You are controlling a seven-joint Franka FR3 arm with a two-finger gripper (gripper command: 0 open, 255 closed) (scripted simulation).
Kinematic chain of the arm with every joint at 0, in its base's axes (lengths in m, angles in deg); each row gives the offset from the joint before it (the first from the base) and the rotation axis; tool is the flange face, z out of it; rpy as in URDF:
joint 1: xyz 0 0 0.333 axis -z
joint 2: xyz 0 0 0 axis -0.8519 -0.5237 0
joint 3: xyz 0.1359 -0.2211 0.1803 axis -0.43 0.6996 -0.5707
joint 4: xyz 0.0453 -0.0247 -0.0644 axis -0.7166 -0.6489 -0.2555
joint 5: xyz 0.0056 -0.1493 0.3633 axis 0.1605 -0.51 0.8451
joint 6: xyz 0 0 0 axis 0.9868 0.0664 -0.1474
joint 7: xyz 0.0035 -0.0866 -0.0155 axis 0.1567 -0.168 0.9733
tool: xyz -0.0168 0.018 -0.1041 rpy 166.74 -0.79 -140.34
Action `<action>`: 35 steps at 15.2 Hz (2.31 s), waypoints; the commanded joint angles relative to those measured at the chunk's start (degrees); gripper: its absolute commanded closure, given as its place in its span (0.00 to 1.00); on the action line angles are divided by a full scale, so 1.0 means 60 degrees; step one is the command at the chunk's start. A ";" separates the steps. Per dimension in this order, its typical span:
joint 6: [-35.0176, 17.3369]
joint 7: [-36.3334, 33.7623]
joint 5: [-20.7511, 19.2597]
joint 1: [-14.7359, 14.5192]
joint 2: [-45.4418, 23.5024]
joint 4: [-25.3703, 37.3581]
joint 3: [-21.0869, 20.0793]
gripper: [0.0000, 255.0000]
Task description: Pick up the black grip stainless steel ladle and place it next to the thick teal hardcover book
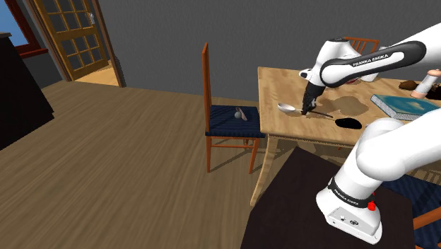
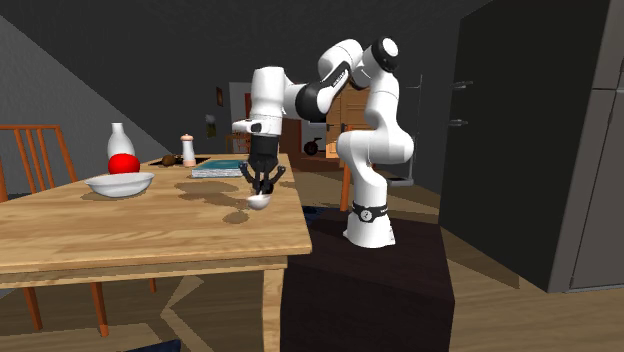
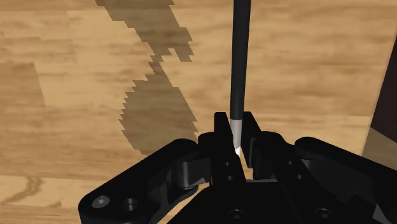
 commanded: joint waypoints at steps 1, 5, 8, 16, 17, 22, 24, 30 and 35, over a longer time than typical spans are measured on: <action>0.0369 0.0030 0.0086 0.0022 0.0213 0.0153 -0.0146 1.00; 0.1005 0.0072 0.0266 0.0025 0.0532 0.0469 -0.0411 1.00; 0.1460 0.0105 0.0402 0.0014 0.0728 0.0728 -0.0599 1.00; 0.2474 0.0798 0.0227 0.0540 0.1548 0.1039 -0.0526 1.00; 0.2574 0.1021 0.0097 0.0721 0.1717 0.1013 -0.0394 1.00; 0.3032 0.2197 -0.0535 0.1557 0.2382 0.1067 0.0330 1.00; 0.3190 0.2685 -0.0776 0.1844 0.2562 0.1174 0.0651 1.00; 0.3562 0.4165 -0.1429 0.2481 0.2831 0.1771 0.1694 1.00; 0.3771 0.5376 -0.1875 0.2698 0.2811 0.2564 0.2644 1.00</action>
